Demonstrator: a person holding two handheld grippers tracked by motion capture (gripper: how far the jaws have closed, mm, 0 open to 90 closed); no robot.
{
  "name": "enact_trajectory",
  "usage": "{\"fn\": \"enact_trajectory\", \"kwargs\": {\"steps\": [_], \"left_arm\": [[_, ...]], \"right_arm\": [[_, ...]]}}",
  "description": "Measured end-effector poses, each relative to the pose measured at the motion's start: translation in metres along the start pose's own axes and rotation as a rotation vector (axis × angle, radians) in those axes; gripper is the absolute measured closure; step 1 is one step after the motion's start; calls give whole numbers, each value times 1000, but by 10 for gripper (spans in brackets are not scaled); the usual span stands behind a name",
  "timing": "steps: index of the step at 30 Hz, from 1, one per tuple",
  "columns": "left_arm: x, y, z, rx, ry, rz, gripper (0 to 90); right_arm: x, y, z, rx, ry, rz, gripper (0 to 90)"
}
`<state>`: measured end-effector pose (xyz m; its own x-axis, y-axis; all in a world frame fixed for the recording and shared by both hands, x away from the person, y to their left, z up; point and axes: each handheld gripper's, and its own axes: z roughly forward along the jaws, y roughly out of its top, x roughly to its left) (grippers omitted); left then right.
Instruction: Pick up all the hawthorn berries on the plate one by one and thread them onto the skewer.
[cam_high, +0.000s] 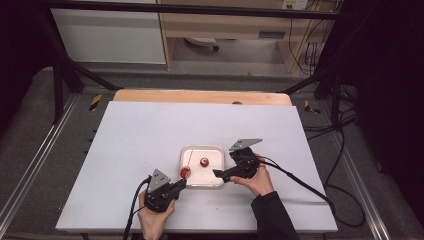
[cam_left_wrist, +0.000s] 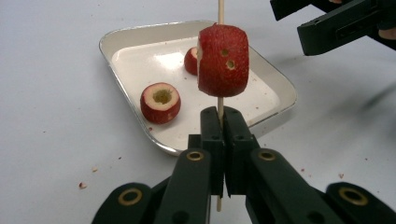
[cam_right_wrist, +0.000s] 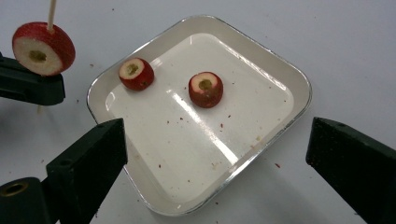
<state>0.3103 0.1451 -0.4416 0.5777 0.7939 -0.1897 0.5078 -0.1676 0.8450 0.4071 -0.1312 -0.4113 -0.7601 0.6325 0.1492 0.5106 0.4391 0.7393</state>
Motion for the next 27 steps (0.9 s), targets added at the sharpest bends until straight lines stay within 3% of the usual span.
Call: {"fn": "enact_trajectory", "kwargs": {"steps": [10,21,27], "left_arm": [[7,-5,-4,2,-12,3,883],[12,-7,-8,3,-9,12,883],[14,-6,-10,1,-10,10,883]], "right_arm": [[-2,10,2,78,-24,-69,59],[-3,24,19,160,-37,-136,72],[-3,35,29,207,-16,-165,107]]}}
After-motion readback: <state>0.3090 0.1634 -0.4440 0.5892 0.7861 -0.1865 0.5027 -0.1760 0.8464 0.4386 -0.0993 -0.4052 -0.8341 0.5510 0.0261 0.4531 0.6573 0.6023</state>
